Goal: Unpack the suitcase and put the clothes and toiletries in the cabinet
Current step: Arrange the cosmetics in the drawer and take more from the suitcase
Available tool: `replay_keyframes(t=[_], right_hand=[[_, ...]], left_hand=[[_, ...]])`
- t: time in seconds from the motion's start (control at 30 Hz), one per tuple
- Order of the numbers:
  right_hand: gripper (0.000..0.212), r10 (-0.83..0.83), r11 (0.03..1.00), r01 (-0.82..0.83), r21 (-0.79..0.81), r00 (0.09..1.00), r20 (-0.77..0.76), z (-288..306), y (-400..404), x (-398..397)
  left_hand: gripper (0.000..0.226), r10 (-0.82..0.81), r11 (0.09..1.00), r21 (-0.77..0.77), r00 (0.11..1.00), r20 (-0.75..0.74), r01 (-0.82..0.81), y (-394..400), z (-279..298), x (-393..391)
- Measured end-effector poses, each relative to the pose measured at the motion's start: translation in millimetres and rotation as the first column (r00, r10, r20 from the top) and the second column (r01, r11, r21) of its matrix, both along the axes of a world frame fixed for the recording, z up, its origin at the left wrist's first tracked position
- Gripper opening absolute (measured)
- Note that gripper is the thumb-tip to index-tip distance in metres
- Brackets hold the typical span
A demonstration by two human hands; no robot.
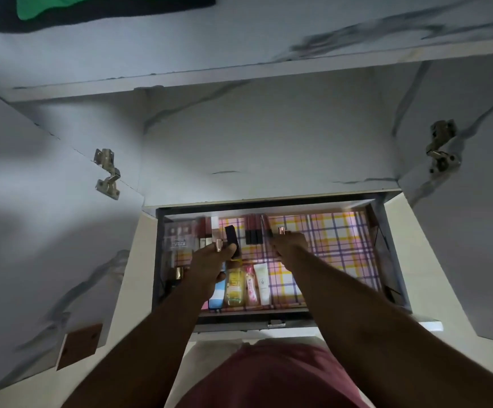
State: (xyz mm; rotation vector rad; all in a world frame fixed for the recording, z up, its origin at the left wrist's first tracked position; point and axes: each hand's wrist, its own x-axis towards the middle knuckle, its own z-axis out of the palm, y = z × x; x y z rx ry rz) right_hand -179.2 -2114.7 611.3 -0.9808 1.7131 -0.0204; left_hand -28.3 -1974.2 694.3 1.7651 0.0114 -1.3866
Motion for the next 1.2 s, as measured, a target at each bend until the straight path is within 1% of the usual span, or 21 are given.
replay_keyframes(t=[0.03,0.1,0.17,0.23,0.27,0.37,0.4,0.43,0.5,0.57,0.63,0.77,0.87,0.9,0.97,1.0,1.07,1.13,1.2], right_hand=[[0.038,0.046,0.999,-0.047,-0.02,0.998,-0.039,1,1,7],[0.027,0.135,0.989,-0.14,-0.04,0.985,-0.106,1,1,12],[0.019,0.192,0.979,-0.198,-0.043,0.974,-0.119,2,2,13],[0.02,0.243,0.967,-0.25,-0.053,0.964,-0.11,3,2,8],[0.022,0.247,0.966,-0.253,-0.054,0.963,-0.104,6,3,6],[0.02,0.162,0.983,-0.168,-0.079,0.984,-0.071,13,3,-3],[0.018,0.136,0.986,-0.14,-0.092,0.99,-0.046,20,4,-7],[0.016,0.094,0.992,-0.092,-0.089,0.995,0.021,27,5,-11],[0.015,0.011,1.0,-0.007,-0.02,0.972,0.233,46,8,-18],[0.019,0.019,0.999,-0.031,0.025,0.921,0.39,63,10,-23],[0.019,0.071,0.997,-0.083,0.008,0.894,0.443,73,12,-23],[0.023,0.166,0.985,-0.17,-0.025,0.906,0.39,77,14,-21],[0.022,0.157,0.988,-0.151,-0.044,0.926,0.343,70,10,-29],[0.022,0.146,0.989,-0.133,-0.062,0.94,0.308,66,7,-33],[0.021,0.157,0.984,-0.138,-0.113,0.97,0.186,52,-3,-43],[0.02,0.193,0.975,-0.177,-0.138,0.975,0.11,44,-9,-48],[0.02,0.29,0.942,-0.291,-0.166,0.957,-0.034,31,-21,-57],[0.021,0.343,0.918,-0.357,-0.175,0.933,-0.106,22,-32,-61],[0.021,0.376,0.901,-0.395,-0.179,0.917,-0.132,17,-39,-58]], left_hand=[[0.011,0.004,1.0,0.003,1.0,0.002,-0.004,2,1,0],[0.011,0.02,1.0,0.008,1.0,0.002,-0.02,3,2,-1],[0.011,0.036,0.999,-0.002,0.999,0.0,-0.036,3,4,0],[0.011,0.036,0.999,-0.016,0.999,-0.002,-0.036,2,7,-2],[0.01,0.035,0.999,-0.024,0.999,-0.009,-0.035,1,7,-3],[0.006,0.046,0.998,-0.035,0.999,-0.023,-0.047,-4,10,-6],[0.007,0.054,0.998,-0.032,0.998,-0.028,-0.055,-7,10,-7],[0.01,0.065,0.997,-0.026,0.997,-0.04,-0.066,-10,10,-9],[0.011,0.099,0.994,-0.029,0.993,-0.07,-0.101,-16,11,-13],[0.011,0.111,0.993,-0.035,0.991,-0.073,-0.114,-20,9,-17],[0.016,0.079,0.996,-0.035,0.995,-0.063,-0.082,-25,7,-23],[0.017,-0.035,0.999,-0.02,0.999,0.003,0.035,-33,6,-39],[0.02,-0.11,0.993,-0.043,0.994,-0.008,0.109,-36,8,-50],[0.022,-0.115,0.992,-0.047,0.993,-0.018,0.114,-37,7,-52],[0.027,-0.115,0.993,-0.032,0.993,-0.01,0.114,-38,5,-54],[0.029,-0.122,0.992,-0.022,0.993,-0.001,0.122,-38,4,-54],[0.033,-0.145,0.989,-0.021,0.989,-0.002,0.144,-38,3,-53],[0.033,-0.147,0.989,-0.025,0.989,-0.015,0.147,-36,2,-50],[0.028,-0.123,0.992,-0.017,0.992,-0.014,0.123,-34,3,-48]])
